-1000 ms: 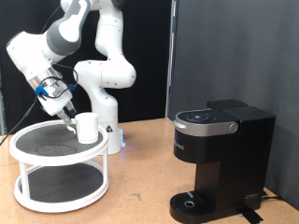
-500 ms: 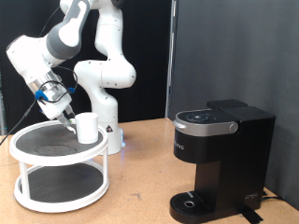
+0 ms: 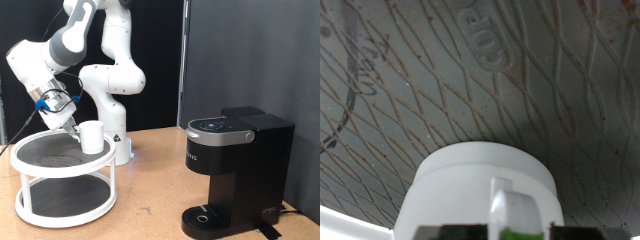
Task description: Make a cup of coffee with the keurig machine
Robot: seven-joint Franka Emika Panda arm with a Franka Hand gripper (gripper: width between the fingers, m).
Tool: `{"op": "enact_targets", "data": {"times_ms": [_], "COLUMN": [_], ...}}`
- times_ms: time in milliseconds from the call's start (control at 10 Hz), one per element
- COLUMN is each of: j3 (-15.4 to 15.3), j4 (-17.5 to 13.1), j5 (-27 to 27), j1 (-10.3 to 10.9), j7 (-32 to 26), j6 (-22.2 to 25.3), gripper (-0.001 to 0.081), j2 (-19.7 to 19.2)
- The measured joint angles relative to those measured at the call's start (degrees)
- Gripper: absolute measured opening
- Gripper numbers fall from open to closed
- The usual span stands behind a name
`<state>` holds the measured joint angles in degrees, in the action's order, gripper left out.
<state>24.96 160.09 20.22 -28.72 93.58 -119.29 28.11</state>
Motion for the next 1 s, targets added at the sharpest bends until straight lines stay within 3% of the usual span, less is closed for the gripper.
{"op": "enact_targets", "data": {"times_ms": [100, 200, 400, 800, 1000], "j3": [0.0, 0.0, 0.1, 1.5, 1.5], "j4": [0.0, -0.1, -0.9, -5.2, -6.9], "j5": [0.1, 0.1, 0.6, 2.3, 0.6], "j1": [0.0, 0.0, 0.0, 0.0, -0.1], "j7": [0.0, 0.0, 0.0, 0.4, 0.5], "j6": [-0.1, -0.1, 1.5, 11.9, 16.1], "gripper": [0.0044, 0.0014, 0.0008, 0.0007, 0.0007], "j2": [-0.1, -0.2, -0.2, 1.5, 2.1]}}
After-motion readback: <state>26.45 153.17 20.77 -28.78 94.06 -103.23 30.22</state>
